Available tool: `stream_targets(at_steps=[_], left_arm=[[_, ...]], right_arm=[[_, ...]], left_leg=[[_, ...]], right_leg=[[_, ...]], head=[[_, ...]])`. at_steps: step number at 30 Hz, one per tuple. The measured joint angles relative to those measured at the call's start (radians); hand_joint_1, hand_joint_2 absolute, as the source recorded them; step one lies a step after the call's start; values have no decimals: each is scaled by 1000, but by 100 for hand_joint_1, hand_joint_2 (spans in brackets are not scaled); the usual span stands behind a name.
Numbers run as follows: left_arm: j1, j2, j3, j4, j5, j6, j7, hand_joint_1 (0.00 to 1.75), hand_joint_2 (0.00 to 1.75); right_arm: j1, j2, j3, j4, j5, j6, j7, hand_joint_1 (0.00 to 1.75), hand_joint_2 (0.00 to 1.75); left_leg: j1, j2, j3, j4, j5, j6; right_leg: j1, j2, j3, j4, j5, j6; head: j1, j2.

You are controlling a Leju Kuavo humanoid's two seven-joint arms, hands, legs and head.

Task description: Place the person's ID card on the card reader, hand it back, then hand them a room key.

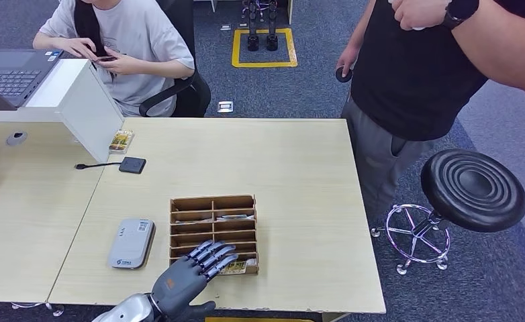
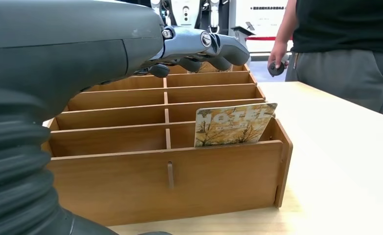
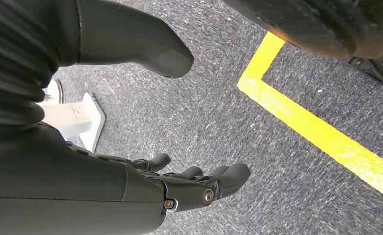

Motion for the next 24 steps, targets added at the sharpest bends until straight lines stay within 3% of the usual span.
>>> stream_targets(at_steps=[24], left_arm=[[1,-62,-2,15,54,-12,-3,0,175]], right_arm=[[0,0,3,0,-11,-2,-2,0,175]], left_leg=[[0,0,0,0,0,0]], right_leg=[[0,0,0,0,0,0]], head=[[0,0]])
